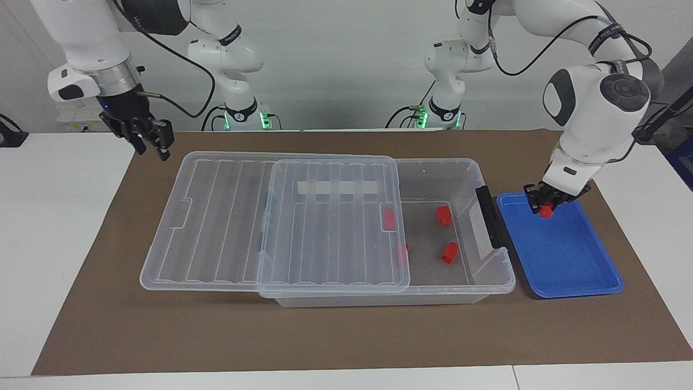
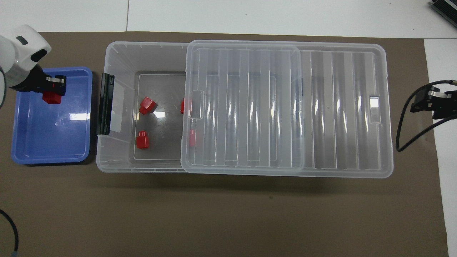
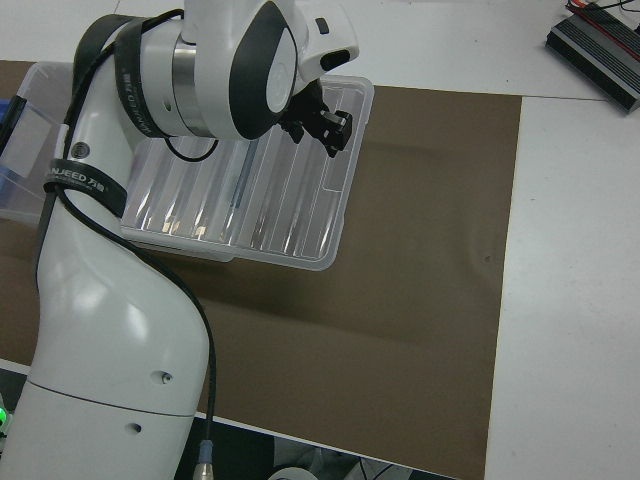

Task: Place red block in blue tray from box
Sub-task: 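Carry the red block into the blue tray with the left gripper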

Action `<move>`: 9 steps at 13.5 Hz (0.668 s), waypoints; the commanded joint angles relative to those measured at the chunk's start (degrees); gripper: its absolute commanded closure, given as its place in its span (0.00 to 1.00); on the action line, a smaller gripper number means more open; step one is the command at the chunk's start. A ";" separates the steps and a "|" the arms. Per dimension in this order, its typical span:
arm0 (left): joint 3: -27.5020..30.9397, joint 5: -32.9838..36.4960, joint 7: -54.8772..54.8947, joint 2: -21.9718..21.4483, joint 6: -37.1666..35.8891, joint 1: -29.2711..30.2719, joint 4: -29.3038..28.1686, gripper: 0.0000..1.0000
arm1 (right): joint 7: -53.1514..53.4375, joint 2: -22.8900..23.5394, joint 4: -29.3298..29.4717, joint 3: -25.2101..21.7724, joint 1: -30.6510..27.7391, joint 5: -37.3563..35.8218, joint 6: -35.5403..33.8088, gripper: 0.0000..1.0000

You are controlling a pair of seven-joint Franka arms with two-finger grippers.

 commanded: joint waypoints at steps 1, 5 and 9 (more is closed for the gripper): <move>-0.47 -0.82 8.05 -0.62 7.38 3.97 -4.93 0.79 | -1.14 -1.26 -7.44 0.00 -2.35 1.29 8.29 1.00; -0.56 -4.32 16.66 2.10 20.12 10.21 -12.39 0.79 | -1.84 3.38 -8.86 0.00 -4.82 1.29 15.59 1.00; -0.56 -6.71 23.72 5.97 30.06 12.69 -17.67 0.78 | -2.46 8.13 -8.86 0.00 -4.91 1.20 20.00 1.00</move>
